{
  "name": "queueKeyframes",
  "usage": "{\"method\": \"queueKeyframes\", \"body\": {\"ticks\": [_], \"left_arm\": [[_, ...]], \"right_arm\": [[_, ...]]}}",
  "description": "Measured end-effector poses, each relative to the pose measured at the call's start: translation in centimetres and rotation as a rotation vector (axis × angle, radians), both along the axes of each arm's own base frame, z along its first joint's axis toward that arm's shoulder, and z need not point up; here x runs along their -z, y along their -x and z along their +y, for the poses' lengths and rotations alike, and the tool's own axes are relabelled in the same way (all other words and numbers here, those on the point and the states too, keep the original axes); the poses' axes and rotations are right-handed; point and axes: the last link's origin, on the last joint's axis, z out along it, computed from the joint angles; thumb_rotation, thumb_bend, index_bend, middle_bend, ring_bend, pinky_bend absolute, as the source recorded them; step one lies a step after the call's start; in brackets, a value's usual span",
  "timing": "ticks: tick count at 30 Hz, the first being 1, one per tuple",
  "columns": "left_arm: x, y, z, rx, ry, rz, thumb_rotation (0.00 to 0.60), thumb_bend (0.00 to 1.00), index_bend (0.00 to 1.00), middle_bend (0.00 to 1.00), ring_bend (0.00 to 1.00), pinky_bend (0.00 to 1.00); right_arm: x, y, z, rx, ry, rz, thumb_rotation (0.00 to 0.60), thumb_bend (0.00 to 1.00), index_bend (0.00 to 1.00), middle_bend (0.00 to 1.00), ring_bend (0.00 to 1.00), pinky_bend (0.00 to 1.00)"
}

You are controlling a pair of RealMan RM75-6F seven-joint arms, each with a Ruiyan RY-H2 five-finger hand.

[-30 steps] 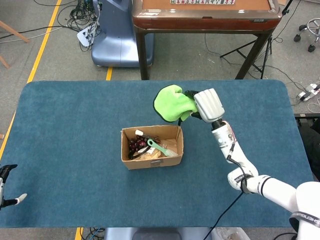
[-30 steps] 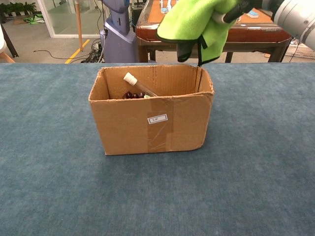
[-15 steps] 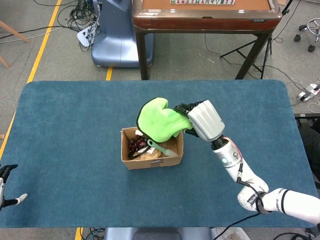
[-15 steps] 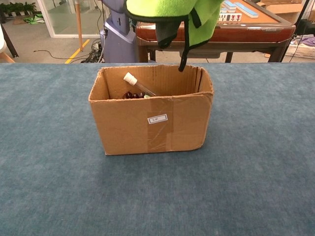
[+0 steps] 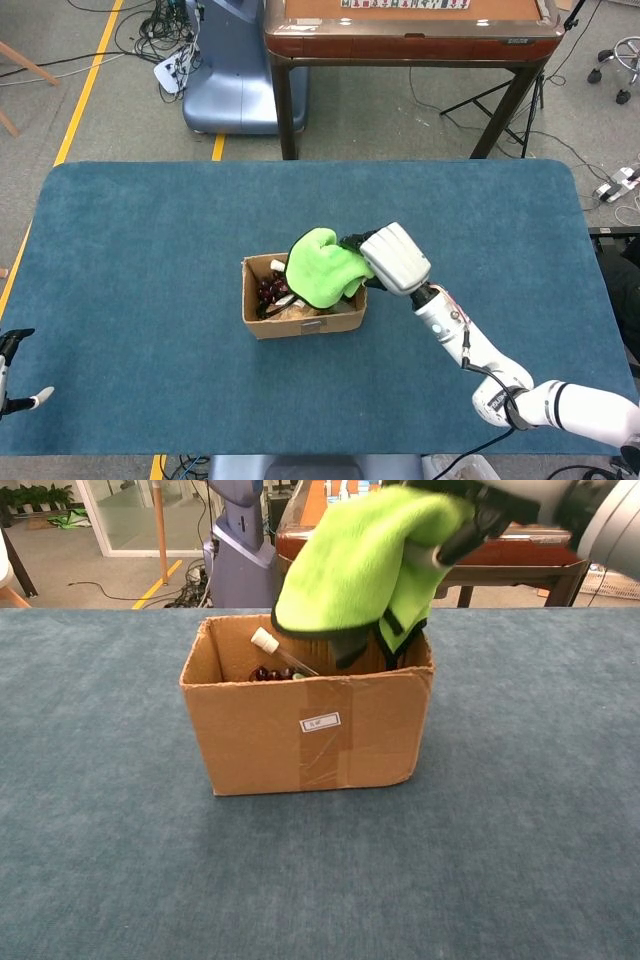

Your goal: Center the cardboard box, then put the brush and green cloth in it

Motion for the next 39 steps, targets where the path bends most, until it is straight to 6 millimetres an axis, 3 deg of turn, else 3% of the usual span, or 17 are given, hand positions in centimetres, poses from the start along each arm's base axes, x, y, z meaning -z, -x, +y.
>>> {"method": "queueKeyframes", "body": {"ticks": [3,7,15,20,27,31,39], "left_arm": [[0.0,0.0,0.0,0.001,0.001,0.0,0.6,0.11,0.18,0.17,0.04,0.24],[-0.1,0.0,-0.1,0.0,0.003,0.0,0.6,0.11,0.18,0.17,0.04,0.24],[0.0,-0.1,-0.1,0.002,0.004,0.001,0.6,0.11,0.18,0.17,0.04,0.24],[0.0,-0.2,-0.1,0.006,0.004,0.003,0.6,0.11,0.18,0.17,0.04,0.24],[0.0,-0.8,-0.1,0.018,-0.009,0.012,0.6,0.11,0.18,0.17,0.04,0.25],[0.2,-1.1,0.1,0.031,-0.005,0.013,0.6,0.11,0.18,0.17,0.04,0.25],[0.2,-2.1,0.8,0.083,-0.023,-0.005,0.6,0.11,0.19,0.17,0.04,0.25]], "right_arm": [[0.8,0.1,0.0,0.015,-0.078,0.003,0.6,0.0,0.11,0.23,0.38,0.6],[0.7,-0.2,0.1,0.013,-0.146,-0.029,0.6,0.0,0.0,0.1,0.24,0.49],[-1.5,0.0,0.7,-0.022,-0.067,-0.048,0.6,0.0,0.0,0.11,0.22,0.45],[-4.1,1.4,1.9,0.001,0.049,-0.002,0.6,0.0,0.11,0.16,0.22,0.44],[-7.7,6.2,4.5,0.162,0.182,0.083,0.6,0.0,0.24,0.2,0.21,0.43],[-9.5,9.7,6.6,0.307,0.22,0.137,0.6,0.0,0.25,0.2,0.21,0.43],[-10.5,15.2,10.8,0.522,0.249,0.204,0.6,0.0,0.26,0.21,0.21,0.39]]}}
